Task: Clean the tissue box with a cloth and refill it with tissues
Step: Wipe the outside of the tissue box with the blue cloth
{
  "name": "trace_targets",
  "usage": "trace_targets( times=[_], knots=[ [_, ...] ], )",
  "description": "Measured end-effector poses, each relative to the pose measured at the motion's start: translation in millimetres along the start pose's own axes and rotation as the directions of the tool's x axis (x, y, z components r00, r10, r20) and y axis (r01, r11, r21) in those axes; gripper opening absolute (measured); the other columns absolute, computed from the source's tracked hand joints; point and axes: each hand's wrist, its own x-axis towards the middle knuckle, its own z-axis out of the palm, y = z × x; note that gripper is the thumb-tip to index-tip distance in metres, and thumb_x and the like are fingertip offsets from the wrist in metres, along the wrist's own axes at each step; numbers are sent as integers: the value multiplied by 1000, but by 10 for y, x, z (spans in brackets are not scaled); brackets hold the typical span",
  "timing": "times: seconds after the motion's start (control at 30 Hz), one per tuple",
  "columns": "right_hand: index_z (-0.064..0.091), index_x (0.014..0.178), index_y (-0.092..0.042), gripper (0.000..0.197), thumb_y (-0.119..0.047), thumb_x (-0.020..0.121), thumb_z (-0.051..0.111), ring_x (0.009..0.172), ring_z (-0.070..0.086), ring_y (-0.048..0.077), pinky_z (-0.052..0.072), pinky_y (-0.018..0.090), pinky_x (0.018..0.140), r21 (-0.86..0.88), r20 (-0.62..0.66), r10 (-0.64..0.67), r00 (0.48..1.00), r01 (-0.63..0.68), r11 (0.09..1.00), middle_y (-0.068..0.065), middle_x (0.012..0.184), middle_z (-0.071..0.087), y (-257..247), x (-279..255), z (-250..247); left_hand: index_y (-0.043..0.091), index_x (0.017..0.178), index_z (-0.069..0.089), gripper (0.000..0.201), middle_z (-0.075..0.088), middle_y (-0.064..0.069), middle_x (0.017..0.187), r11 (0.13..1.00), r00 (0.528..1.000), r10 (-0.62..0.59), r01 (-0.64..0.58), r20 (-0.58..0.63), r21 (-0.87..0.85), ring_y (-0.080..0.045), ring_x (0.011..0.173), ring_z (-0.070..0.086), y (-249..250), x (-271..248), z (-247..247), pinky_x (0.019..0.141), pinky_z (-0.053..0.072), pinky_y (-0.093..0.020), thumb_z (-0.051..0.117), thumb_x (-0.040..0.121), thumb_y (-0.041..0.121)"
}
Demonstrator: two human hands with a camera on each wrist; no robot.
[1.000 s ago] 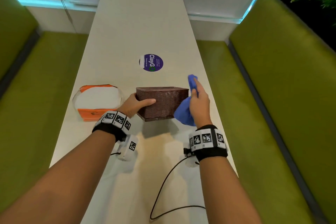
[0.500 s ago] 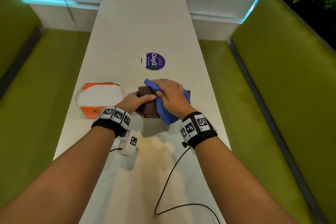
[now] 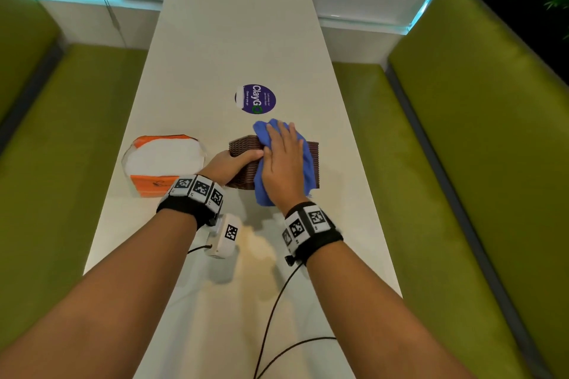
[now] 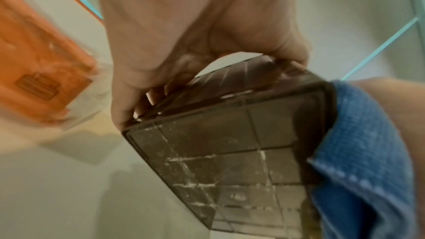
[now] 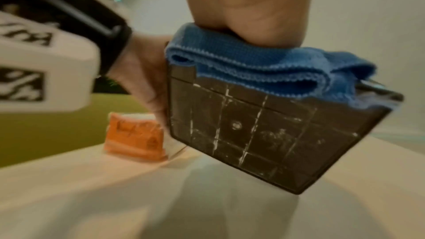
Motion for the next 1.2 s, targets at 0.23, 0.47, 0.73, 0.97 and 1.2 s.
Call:
trace_targets(
  times=[0.23,0.47,0.73,0.97,1.2],
  knots=[
    [38,142,-9,43,-7,99,33,146,19,29,14,41,120,77,-215,345,913,-337,938,11,156,25,316,86,-79,10,120,59,57,65,-11,118,999,999,-21,20,-35,-44,-26,107,62,38,-85,19,100,48,-40,69,77,45],
    [55,125,7,44,11,84,42,139,30,19,10,4,114,189,-168,-57,984,89,978,23,140,47,365,-287,5,10,114,64,86,68,-11,112,999,996,-33,34,-85,1,-27,104,64,39,-58,-5,100,49,-41,71,52,68],
    [50,133,-1,54,19,84,35,144,29,23,16,19,116,339,-165,297,940,-229,912,13,150,38,403,-167,-142,10,115,61,98,67,-9,116,995,994,-101,100,-39,-23,-26,107,64,-74,33,-92,99,49,-43,73,39,72],
    [55,129,-4,52,7,82,37,129,44,31,23,43,117,176,42,-136,990,126,976,18,132,52,257,32,-177,21,101,58,21,64,-8,102,999,999,46,-46,17,3,-26,101,61,45,-128,0,97,49,-39,68,83,26],
    [65,112,-4,39,-5,86,35,113,56,29,41,46,101,190,-137,166,976,-139,972,13,116,65,331,195,-222,14,120,57,42,62,-6,105,996,998,65,-66,21,52,-23,98,60,63,-119,5,91,49,-34,69,82,29]
  ],
)
